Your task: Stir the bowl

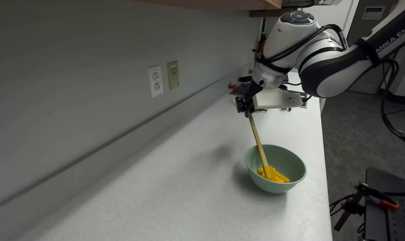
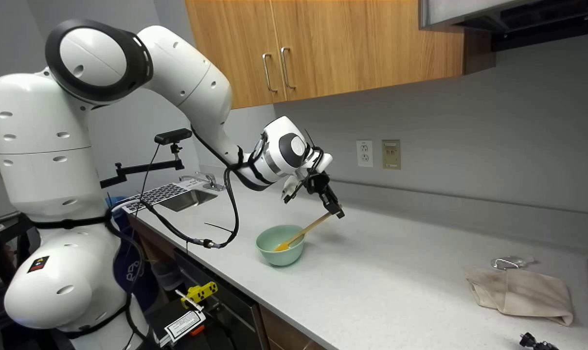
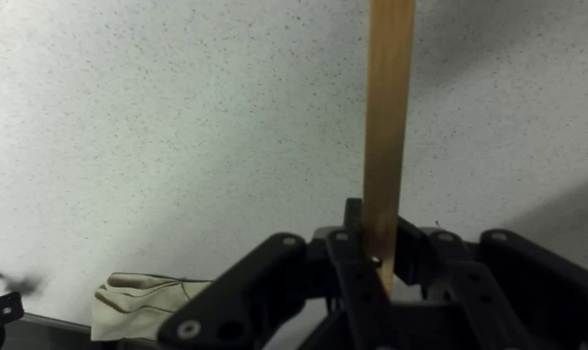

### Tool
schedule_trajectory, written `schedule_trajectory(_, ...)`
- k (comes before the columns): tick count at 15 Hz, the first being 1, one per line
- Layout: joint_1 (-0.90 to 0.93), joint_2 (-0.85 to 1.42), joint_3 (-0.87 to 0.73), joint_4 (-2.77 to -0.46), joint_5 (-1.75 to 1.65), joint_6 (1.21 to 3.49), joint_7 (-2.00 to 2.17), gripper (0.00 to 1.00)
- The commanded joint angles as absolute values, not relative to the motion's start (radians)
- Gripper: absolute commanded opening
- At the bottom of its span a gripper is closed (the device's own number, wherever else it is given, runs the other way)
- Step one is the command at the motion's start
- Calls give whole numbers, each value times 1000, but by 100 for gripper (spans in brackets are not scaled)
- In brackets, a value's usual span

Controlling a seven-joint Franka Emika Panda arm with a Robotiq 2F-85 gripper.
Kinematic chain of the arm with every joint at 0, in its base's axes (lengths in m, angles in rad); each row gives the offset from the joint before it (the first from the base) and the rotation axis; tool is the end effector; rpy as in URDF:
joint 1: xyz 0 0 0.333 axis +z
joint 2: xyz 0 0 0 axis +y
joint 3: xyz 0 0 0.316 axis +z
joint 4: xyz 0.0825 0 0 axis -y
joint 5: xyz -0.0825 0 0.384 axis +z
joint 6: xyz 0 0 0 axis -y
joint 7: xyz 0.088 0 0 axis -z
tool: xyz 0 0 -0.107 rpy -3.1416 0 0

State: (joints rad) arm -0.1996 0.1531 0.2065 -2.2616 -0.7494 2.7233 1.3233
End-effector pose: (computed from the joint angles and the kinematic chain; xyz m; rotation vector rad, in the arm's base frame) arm 0.5554 0.0281 0.3214 2.7836 -0.9847 0.7027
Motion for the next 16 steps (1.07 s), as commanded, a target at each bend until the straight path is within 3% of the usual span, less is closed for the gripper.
schedule_trajectory(1,-181,106,194,-2257,-840,2696,1405,2)
schedule_trajectory(16,-190,-93,222,-2388,-779,2676,1371,2)
